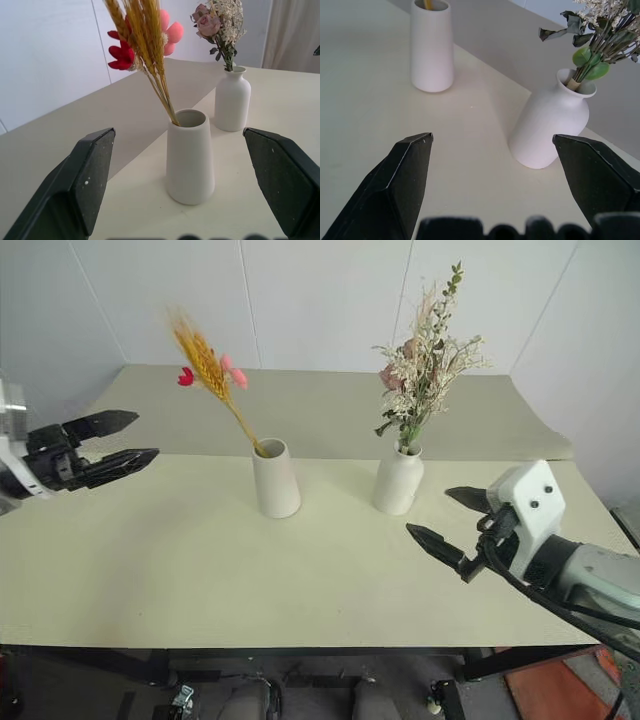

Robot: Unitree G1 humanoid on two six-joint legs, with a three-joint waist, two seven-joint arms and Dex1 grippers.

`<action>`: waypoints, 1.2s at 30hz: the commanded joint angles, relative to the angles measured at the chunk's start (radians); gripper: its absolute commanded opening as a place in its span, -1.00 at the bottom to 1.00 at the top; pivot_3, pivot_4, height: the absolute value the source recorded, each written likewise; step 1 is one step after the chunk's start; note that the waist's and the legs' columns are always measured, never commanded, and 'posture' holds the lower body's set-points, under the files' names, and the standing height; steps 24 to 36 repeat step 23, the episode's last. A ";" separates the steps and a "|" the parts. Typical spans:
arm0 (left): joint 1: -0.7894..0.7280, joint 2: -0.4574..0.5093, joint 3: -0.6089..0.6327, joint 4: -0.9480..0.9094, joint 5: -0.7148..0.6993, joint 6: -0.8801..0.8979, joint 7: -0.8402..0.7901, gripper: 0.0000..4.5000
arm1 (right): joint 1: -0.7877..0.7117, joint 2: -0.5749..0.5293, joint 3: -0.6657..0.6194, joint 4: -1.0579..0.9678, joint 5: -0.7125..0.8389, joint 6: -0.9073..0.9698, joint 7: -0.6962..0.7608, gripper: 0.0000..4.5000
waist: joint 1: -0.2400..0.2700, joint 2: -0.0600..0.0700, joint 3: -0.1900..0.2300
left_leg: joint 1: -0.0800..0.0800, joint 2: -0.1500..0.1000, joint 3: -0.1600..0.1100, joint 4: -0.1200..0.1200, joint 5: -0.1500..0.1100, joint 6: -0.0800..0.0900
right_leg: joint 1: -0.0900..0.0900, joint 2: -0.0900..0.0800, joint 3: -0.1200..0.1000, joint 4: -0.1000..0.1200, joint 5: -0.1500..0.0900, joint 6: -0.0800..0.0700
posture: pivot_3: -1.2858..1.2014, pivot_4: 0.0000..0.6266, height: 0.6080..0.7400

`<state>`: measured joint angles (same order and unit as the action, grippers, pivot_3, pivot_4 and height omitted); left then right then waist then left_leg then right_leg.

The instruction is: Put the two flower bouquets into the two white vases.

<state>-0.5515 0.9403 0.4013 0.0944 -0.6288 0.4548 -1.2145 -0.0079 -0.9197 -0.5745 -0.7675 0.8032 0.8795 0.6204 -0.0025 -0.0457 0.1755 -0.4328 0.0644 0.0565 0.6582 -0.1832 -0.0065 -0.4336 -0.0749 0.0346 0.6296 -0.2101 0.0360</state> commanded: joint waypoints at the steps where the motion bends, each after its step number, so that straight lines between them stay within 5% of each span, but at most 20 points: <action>1: -0.039 0.027 0.024 -0.027 0.001 -0.056 0.001 0.98 | 0.028 -0.034 -0.104 0.015 -0.001 -0.050 0.076 1.00 | 0.002 0.000 0.000 | 0.001 0.000 0.000 0.000 0.000 0.000 | 0.001 0.000 0.000 0.000 0.000 0.000 | 0.03 -0.52 1.00; 14: 0.061 -0.058 0.014 -0.105 0.122 -0.265 0.148 0.98 | 0.200 -0.125 -0.421 0.190 -0.087 -0.136 0.379 1.00 | 0.002 0.000 0.000 | 0.010 0.001 0.001 0.000 0.000 0.000 | 0.010 0.000 0.000 -0.002 -0.006 0.000 | 0.03 -0.52 1.00; 18: 0.075 -0.045 0.028 -0.097 0.143 -0.276 0.186 0.98 | 0.201 -0.146 -0.429 0.224 -0.098 -0.119 0.387 1.00 | -0.001 0.000 0.000 | 0.010 0.001 0.001 0.000 0.000 0.000 | 0.010 0.000 0.000 -0.001 -0.006 0.000 | 0.03 -0.52 1.00; 23: 0.063 -0.149 0.055 -0.062 0.252 -0.516 0.361 0.98 | 0.204 -0.142 -0.423 0.218 -0.113 -0.139 0.393 1.00 | 0.000 0.000 0.000 | 0.010 0.001 0.001 0.000 -0.001 0.000 | 0.010 0.000 0.001 -0.002 -0.006 0.000 | 0.03 -0.52 1.00; 36: 0.063 -0.149 0.055 -0.062 0.252 -0.516 0.361 0.98 | 0.204 -0.142 -0.423 0.218 -0.113 -0.139 0.393 1.00 | 0.000 0.000 0.000 | 0.010 0.001 0.001 0.000 -0.001 0.000 | 0.010 0.000 0.001 -0.002 -0.006 0.000 | 0.03 -0.52 1.00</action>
